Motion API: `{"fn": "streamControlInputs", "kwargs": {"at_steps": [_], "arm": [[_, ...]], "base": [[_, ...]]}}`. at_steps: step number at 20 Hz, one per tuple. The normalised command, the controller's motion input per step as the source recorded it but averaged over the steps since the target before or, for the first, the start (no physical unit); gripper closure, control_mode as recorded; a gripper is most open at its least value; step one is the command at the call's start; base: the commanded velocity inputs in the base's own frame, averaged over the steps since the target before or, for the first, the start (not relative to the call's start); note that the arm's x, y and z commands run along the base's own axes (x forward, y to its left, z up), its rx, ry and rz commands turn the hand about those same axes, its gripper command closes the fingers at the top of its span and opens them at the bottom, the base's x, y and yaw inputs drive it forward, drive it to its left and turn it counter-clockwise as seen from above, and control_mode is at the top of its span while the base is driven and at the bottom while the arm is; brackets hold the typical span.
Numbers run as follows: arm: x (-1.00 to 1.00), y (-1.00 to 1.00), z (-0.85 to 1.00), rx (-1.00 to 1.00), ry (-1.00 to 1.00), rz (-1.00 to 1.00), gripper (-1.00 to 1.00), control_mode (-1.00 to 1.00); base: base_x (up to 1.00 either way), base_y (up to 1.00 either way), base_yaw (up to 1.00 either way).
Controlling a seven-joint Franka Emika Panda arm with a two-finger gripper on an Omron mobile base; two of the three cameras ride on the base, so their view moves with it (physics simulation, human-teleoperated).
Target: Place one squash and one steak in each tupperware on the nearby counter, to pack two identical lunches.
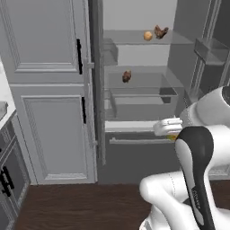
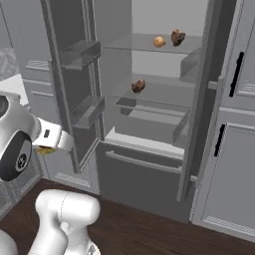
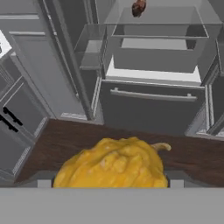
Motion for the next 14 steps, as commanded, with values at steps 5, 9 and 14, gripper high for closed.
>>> {"fn": "streamControlInputs", "kwargs": {"at_steps": [5, 9, 14], "arm": [[0.00, 0.00, 0.00, 0.00, 0.00, 0.00, 1.00, 1.00], [0.00, 0.00, 0.00, 0.00, 0.00, 0.00, 1.00, 1.00], [0.00, 0.00, 0.00, 0.00, 0.00, 0.00, 1.00, 1.00]], "base": [[0.28, 0.87, 0.49], [0.72, 1.00, 0.37], [1.00, 0.53, 0.24]]}}
